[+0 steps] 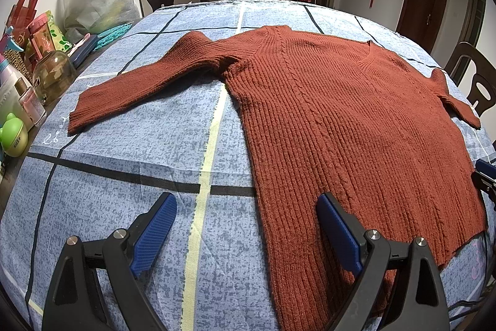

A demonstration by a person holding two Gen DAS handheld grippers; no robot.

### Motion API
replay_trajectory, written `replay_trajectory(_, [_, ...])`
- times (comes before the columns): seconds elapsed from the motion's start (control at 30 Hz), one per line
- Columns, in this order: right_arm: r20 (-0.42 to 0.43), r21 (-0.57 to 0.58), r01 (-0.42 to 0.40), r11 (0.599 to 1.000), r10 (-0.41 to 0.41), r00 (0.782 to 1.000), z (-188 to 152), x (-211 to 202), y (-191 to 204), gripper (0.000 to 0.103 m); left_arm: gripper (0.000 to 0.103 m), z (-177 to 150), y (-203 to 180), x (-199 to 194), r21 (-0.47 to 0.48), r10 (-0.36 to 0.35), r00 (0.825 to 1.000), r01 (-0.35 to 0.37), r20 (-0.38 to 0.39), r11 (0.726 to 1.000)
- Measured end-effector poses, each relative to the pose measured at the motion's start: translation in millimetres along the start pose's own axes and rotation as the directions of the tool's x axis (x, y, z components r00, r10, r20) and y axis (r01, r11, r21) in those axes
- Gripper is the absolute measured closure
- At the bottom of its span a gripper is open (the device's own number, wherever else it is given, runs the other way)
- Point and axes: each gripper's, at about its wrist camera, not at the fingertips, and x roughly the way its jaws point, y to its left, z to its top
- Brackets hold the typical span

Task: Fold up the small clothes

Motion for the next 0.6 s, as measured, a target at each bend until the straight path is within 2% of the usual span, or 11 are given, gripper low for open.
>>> replay_trajectory(0.4, [-0.001,0.002,-0.001,1.000,0.001,1.000,-1.9,1.2,1.1,0.040,0.009,-0.5,1.8,0.0,-0.001,0.001,1.000,-0.001,-0.001,1.000])
replay_trajectory(0.6, [-0.034,0.001,-0.010,1.000,0.010,0.999,5.9,-2.2,-0.1,0.040,0.009,0.7,5.4,0.5,0.001,-0.007,1.000,0.007,-0.014,1.000])
